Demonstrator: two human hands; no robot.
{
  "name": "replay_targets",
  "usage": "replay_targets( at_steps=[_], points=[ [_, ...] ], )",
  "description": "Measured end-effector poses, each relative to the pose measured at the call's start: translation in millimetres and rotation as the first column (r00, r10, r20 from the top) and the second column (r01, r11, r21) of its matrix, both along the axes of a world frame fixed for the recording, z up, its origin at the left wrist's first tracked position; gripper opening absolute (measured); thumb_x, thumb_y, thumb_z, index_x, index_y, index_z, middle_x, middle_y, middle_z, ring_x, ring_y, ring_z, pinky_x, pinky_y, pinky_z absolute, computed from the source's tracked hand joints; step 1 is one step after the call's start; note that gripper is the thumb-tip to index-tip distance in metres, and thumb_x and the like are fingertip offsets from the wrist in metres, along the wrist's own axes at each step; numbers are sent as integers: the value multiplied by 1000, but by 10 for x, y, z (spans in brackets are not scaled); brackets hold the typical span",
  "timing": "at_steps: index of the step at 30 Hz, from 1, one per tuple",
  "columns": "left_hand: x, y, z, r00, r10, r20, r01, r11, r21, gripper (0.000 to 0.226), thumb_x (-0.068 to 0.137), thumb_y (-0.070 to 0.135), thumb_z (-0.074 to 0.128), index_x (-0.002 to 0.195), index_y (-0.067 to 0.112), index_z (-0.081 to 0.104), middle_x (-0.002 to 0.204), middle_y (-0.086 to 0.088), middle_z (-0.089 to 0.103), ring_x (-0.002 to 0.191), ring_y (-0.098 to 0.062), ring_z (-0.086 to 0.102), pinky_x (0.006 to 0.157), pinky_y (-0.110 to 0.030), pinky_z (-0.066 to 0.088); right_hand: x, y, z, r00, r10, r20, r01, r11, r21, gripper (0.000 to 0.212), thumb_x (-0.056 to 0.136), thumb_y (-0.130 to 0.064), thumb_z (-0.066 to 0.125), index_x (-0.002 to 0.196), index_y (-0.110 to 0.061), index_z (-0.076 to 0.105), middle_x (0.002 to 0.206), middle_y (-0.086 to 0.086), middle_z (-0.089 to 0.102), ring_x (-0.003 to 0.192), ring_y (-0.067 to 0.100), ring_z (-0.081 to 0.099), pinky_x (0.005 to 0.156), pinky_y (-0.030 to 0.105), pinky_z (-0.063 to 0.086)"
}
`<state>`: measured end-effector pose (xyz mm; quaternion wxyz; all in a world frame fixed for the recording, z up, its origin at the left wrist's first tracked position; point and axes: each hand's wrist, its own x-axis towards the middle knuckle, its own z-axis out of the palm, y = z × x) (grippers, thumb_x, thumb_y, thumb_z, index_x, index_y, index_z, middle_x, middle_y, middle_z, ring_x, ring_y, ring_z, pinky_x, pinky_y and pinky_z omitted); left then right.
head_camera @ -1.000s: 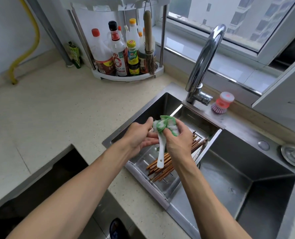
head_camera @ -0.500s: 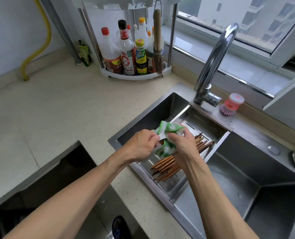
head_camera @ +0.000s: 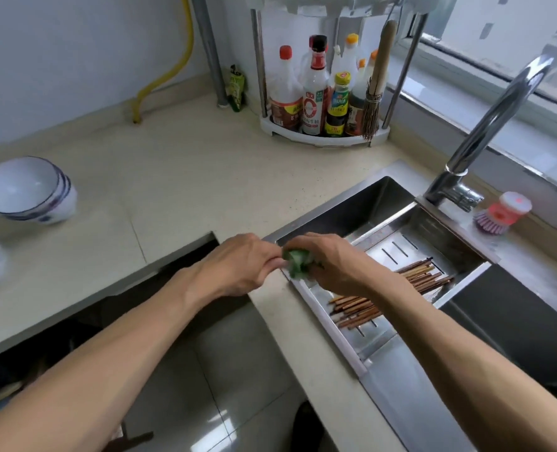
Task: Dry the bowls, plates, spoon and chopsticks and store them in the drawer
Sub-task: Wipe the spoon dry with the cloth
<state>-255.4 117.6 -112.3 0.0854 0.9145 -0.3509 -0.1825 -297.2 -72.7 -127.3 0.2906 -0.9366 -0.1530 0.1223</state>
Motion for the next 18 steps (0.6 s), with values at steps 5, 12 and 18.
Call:
replay_targets(
  at_steps=[5, 12, 18],
  points=[
    [-292, 766, 60, 964, 257, -60, -264, 924, -277, 38, 105, 26, 46, 66, 22, 50, 58, 5, 48, 51, -11, 42, 51, -28, 32, -92, 589, -65, 933, -358, -28, 354, 903, 242, 28, 87, -2, 63, 108, -20, 67, 100, -2, 70, 84, 20, 68, 71, 31, 59],
    [-944, 2152, 90, 929, 370, -29, -370, 917, -149, 35, 105, 31, 42, 73, 21, 52, 65, 3, 52, 61, -17, 50, 59, -37, 38, -511, 1970, 6, 999, 27, 43, -31, 996, 85, 51, 92, -1, 60, 138, -21, 54, 126, 1, 62, 113, 19, 58, 92, 25, 47],
    [-1756, 3500, 82, 893, 443, 84, -422, 887, -188, 31, 106, 28, 42, 78, 16, 50, 65, 0, 50, 64, -21, 43, 63, -36, 32, -825, 3408, 42, 980, 199, -28, -198, 979, 48, 36, 90, -4, 57, 119, -24, 64, 108, -2, 70, 93, 16, 67, 81, 37, 57]
  ],
)
